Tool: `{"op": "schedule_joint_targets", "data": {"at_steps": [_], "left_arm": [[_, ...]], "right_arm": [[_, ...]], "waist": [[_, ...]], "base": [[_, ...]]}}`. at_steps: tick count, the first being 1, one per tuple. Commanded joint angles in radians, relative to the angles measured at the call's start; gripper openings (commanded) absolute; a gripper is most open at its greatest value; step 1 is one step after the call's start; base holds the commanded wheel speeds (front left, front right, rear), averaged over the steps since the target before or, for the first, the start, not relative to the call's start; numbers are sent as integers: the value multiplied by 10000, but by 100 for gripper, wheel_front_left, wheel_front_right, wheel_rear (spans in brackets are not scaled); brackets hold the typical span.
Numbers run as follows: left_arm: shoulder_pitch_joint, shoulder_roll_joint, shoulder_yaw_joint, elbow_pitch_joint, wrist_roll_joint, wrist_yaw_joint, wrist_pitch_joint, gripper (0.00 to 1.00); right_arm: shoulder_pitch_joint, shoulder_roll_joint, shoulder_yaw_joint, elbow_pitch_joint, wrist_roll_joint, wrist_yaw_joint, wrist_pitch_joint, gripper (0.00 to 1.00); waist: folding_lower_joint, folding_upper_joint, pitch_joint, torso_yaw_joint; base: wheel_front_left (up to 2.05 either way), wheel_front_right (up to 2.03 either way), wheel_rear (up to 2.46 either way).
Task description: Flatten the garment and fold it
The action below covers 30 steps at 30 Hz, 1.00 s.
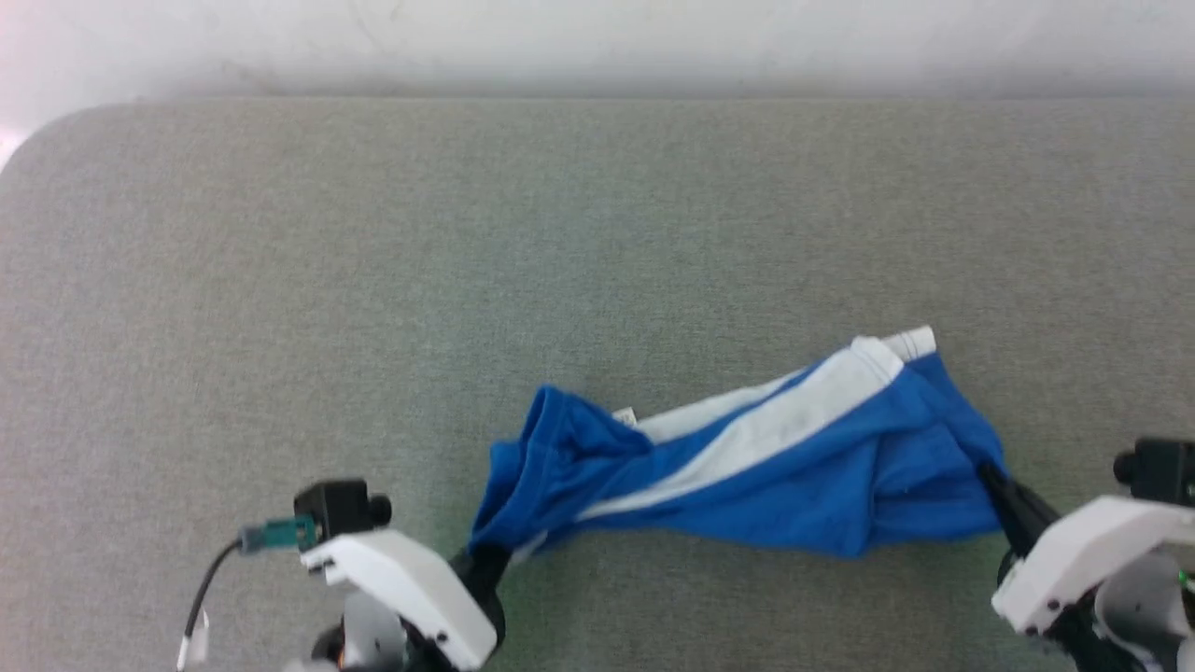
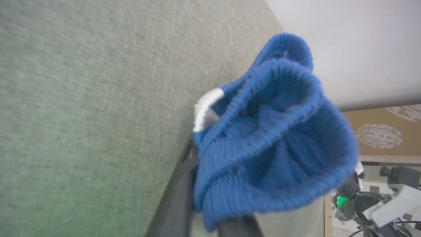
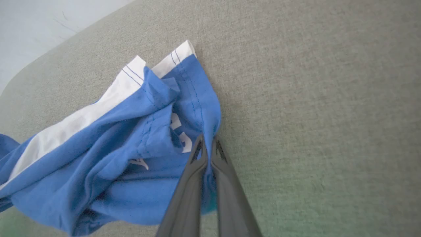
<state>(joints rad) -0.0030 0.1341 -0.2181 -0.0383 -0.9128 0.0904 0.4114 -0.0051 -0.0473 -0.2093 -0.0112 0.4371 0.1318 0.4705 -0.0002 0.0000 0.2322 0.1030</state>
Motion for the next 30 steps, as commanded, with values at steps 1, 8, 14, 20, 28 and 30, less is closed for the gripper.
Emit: {"op": "schedule_joint_targets", "data": {"at_steps": [1,8,14,20,28,30], "left_arm": [[279,11,42,-120,-117,74,21,0],[681,-95,-33,-49,-141,128,-132,22],[622,-125,-164,1,11,117,-256,100],[729,-137,-103,-56,56,129,-472,100],[1176,-11,322,-973,206,146,-1175,100],[1232,58,485,-1338,375,99,-1533,100]], "right_arm": [[232,-30,20,-66,222,-11,-164,0],[758,-30,410,185,673,-11,-644,0],[674,-30,589,184,389,-11,-866,100],[821,-30,779,37,317,-11,-661,100],[1408,-30,470,-641,328,-11,-507,100],[1494,-30,296,-846,295,-11,-589,100]], "waist": [[2,0,-155,-145],[2,0,-339,-121],[2,0,-566,-26],[2,0,-823,-23],[2,0,-1156,-43],[2,0,-1176,-47]], "base": [[0,0,0],[0,0,0],[0,0,0],[0,0,0],[0,0,0],[0,0,0]]}}
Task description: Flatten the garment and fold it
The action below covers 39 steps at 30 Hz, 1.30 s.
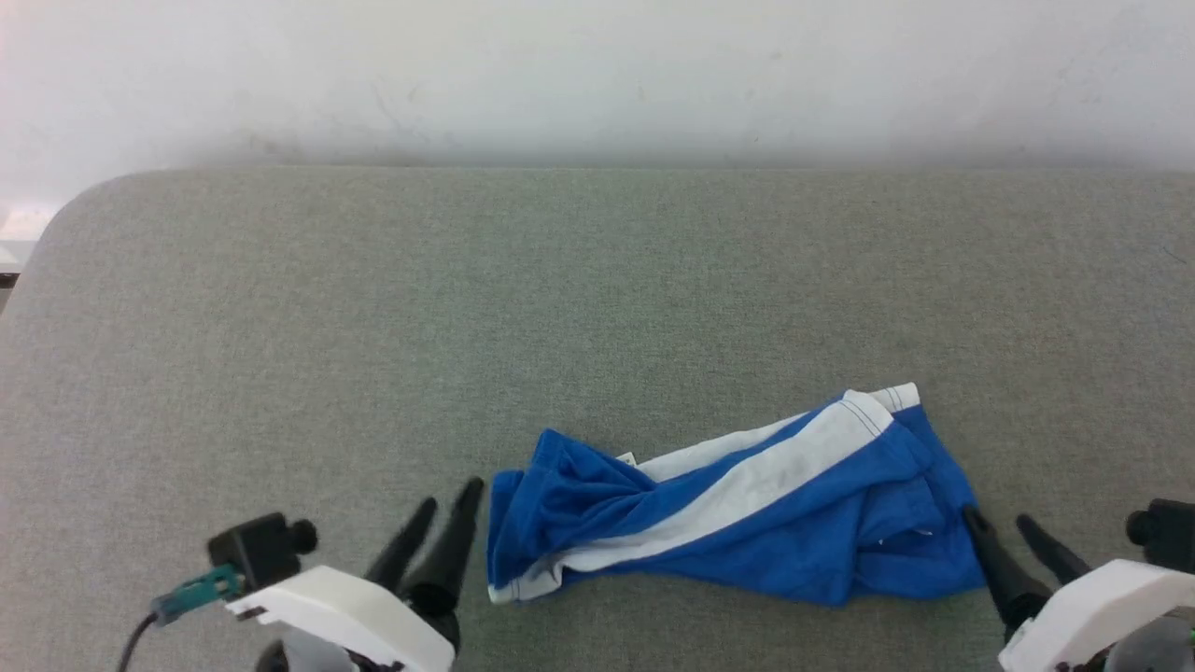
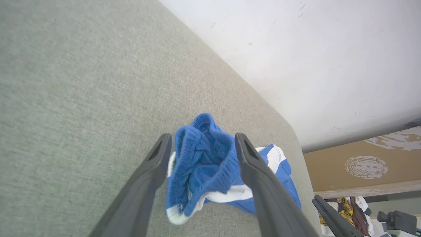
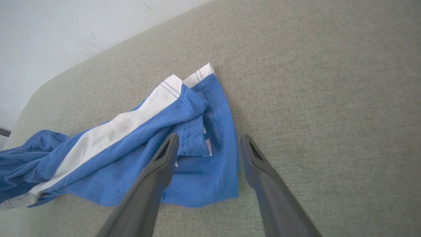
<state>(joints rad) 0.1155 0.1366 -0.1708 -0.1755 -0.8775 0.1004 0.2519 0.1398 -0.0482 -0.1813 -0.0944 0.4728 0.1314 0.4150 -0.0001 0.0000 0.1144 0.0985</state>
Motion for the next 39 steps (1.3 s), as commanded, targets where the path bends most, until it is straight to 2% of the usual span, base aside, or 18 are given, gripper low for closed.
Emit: {"op": "schedule_joint_targets", "data": {"at_steps": [1,5,8,11,13,16,24,30,39], "left_arm": [[45,84,93,-129,170,-62,-189,100],[-92,266,479,-438,1257,-255,-1817,100],[-208,503,606,-230,2555,-243,-3273,100],[-231,699,518,151,3857,-60,-4487,100],[-204,642,486,307,4452,110,-4876,100],[-167,528,456,525,5002,104,-5082,100],[-317,108,607,784,5431,-272,-5132,100],[-488,-115,751,917,5548,-577,-5134,100],[-735,-293,863,1267,5648,-990,-5135,100]], "right_arm": [[62,-20,-70,-108,-85,-7,-108,100],[8,-20,-341,-400,-324,-7,-524,100],[-114,-20,-370,-426,-507,-7,-832,100],[-217,-20,-284,-310,-669,-7,-1026,100],[-278,-20,-239,-239,-805,-7,-1113,100],[-397,-20,-222,-127,-992,-7,-1194,100],[-962,-20,33,365,-1718,-7,-828,100],[-1548,-20,236,1299,-2136,-7,-360,100],[-2203,-20,517,3088,-1919,-7,127,100]], "waist": [[1,0,-1,-4],[1,0,33,-19],[1,0,76,-37],[1,0,97,-39],[1,0,113,-19],[1,0,152,29],[1,0,378,227],[1,0,556,384],[1,0,729,605]], "base": [[0,0,0],[0,0,0],[0,0,0],[0,0,0],[0,0,0],[0,0,0],[0,0,0],[0,0,0],[0,0,0]]}}
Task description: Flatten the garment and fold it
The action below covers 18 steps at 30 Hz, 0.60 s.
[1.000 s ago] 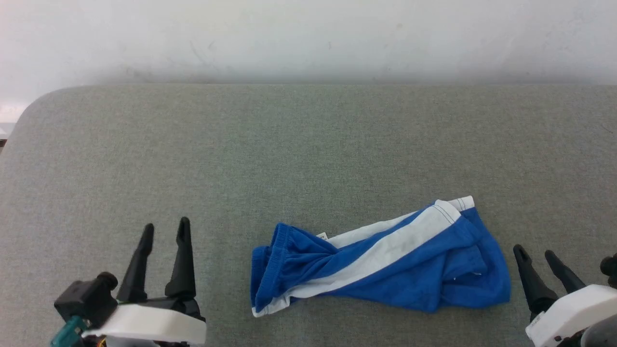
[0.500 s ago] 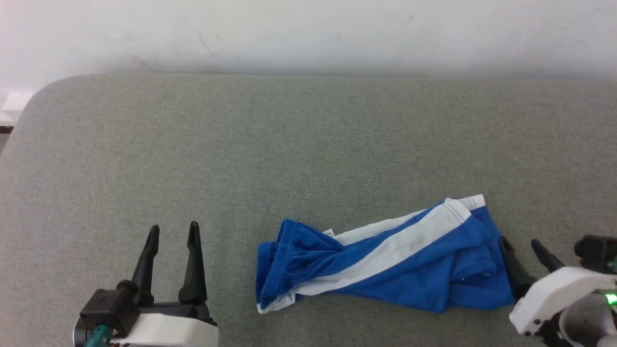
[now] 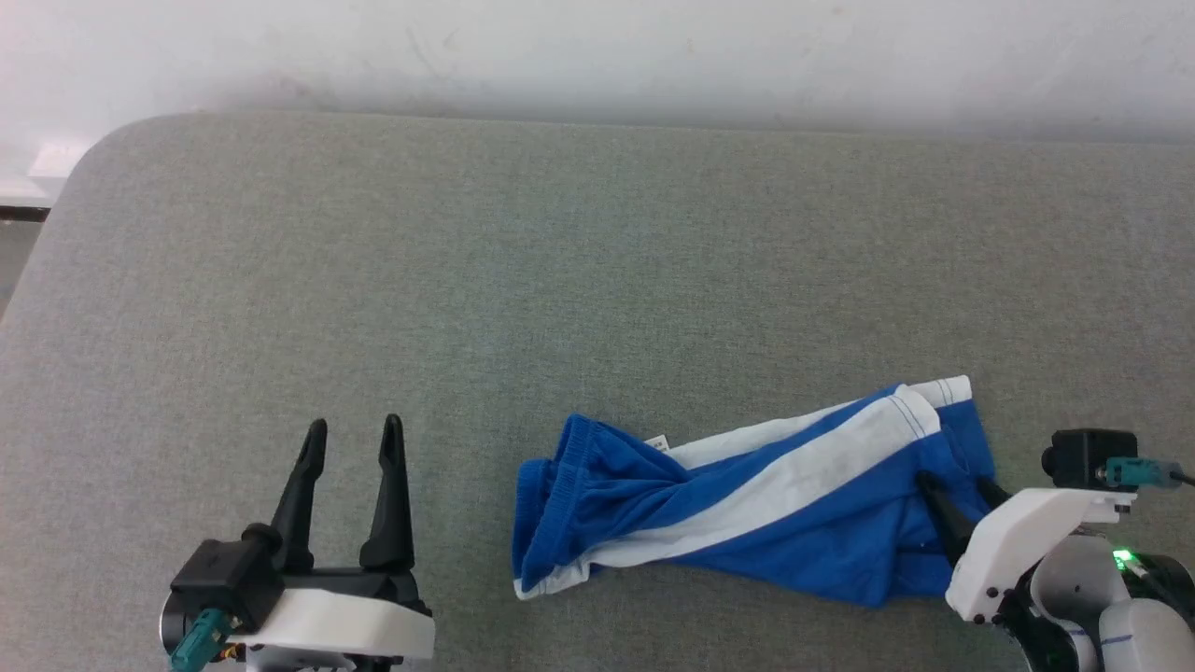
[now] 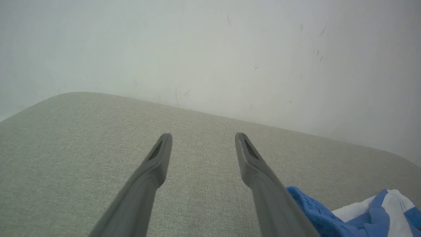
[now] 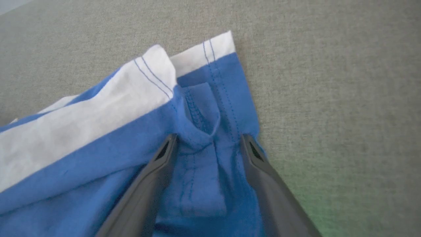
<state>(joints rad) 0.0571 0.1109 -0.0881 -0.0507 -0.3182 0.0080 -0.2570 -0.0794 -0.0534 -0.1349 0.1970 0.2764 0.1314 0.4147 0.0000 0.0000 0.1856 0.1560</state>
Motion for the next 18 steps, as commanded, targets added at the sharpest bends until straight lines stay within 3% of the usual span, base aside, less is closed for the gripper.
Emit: {"op": "schedule_joint_targets", "data": {"at_steps": [1,2,3,4,11,18], "left_arm": [[-173,-55,36,59,66,-102,-46,100],[-194,-73,33,100,78,-137,-46,100],[-213,-94,31,139,85,-167,-46,100],[-227,-116,32,177,89,-193,-46,100],[-196,-262,64,356,80,-305,-47,100],[-88,-339,112,469,96,-374,-47,100]], "right_arm": [[-65,32,61,363,125,-7,187,80],[-122,32,99,512,184,-7,212,42],[-173,32,123,630,226,-7,208,16],[-223,32,102,733,296,-7,178,0],[-507,32,-302,823,52,-7,-141,0],[-430,32,-1773,335,-465,-7,-316,0]], "waist": [[0,0,24,53],[0,0,24,78],[0,0,19,101],[0,0,9,120],[0,0,-160,158],[0,0,-354,95]], "base": [[0,0,0],[0,0,0],[0,0,0],[0,0,0],[0,0,0],[0,0,0]]}}
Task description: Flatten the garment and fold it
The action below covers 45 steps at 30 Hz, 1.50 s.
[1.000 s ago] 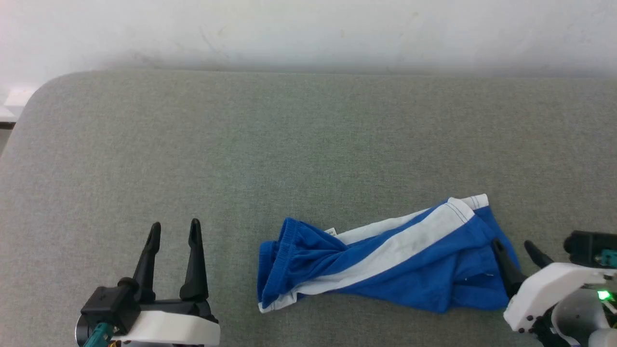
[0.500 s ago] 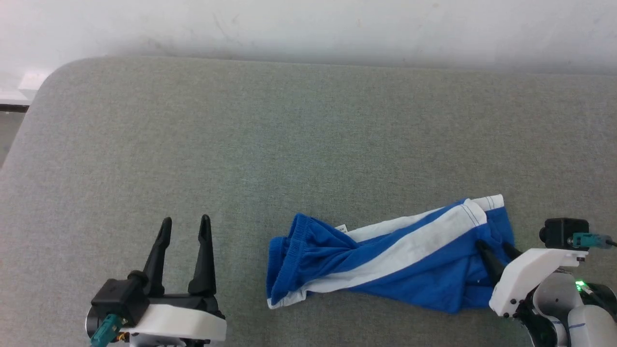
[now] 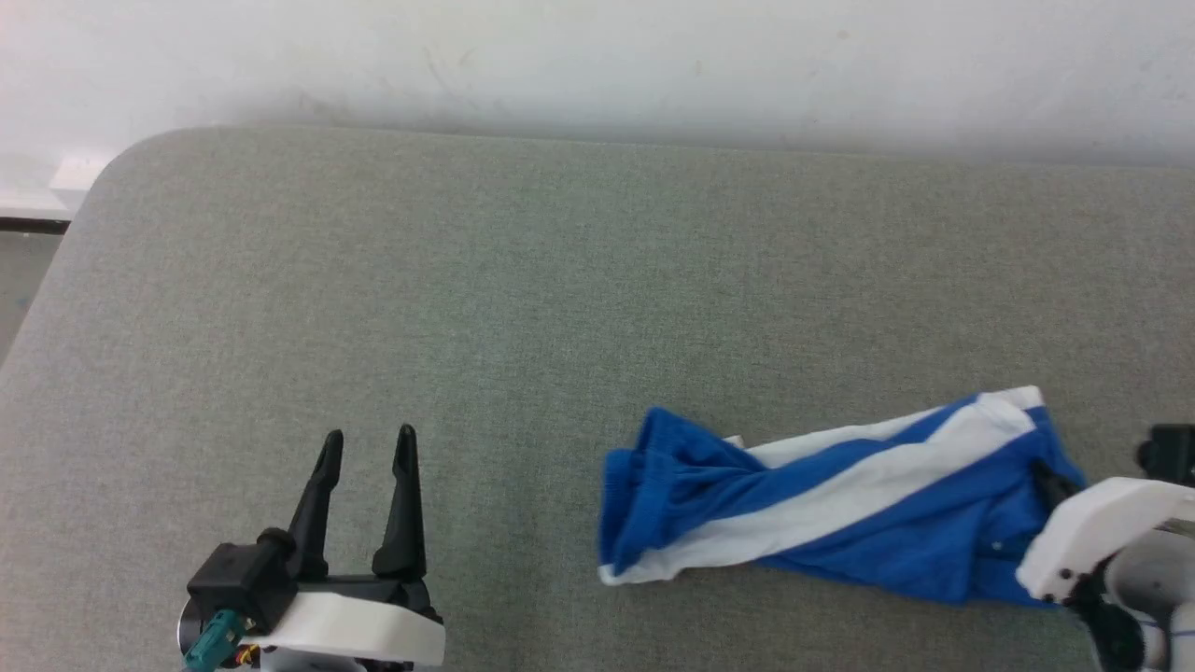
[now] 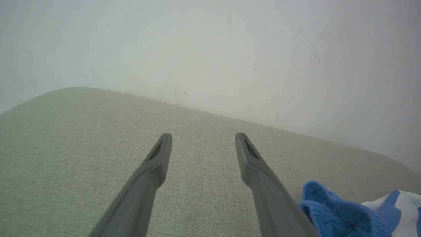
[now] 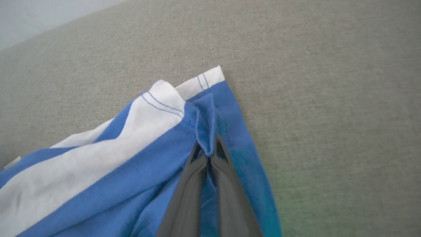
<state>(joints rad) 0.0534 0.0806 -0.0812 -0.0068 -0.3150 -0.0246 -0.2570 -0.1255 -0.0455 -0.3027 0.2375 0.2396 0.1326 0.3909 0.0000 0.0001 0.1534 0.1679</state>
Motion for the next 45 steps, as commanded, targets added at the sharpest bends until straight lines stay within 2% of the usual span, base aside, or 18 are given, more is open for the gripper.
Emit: {"op": "schedule_joint_targets", "data": {"at_steps": [1,5,12,19,33,38,45], "left_arm": [[-32,-42,51,43,69,-55,-47,100],[77,-52,96,73,103,-68,-47,100],[227,-6,86,118,148,-101,-47,100],[261,-19,-106,256,130,-114,-37,100],[397,-51,-308,381,-47,-60,-5,100],[314,-72,-360,431,-132,-39,-8,100],[99,-100,-419,527,-250,-48,-16,100]], "right_arm": [[79,-47,-337,-173,-260,-19,-83,0],[304,-47,-1244,-591,-663,-19,-50,0],[615,-47,-1521,-1160,-707,-19,126,0],[854,-47,53,-1990,148,-19,391,0],[743,-47,3652,-3782,868,-19,1237,0],[454,-47,4817,-3465,1079,-19,1307,0],[2,-47,5676,-1625,915,-19,1196,0]], "waist": [[0,-1,-58,-38],[0,-1,-191,-134],[0,-1,-392,-307],[0,-1,-606,-371],[0,-1,-787,16],[0,-1,-685,111],[0,-1,-505,301]], "base": [[0,0,0],[0,0,0],[0,0,0],[0,0,0],[0,0,0],[0,0,0],[0,0,0]]}}
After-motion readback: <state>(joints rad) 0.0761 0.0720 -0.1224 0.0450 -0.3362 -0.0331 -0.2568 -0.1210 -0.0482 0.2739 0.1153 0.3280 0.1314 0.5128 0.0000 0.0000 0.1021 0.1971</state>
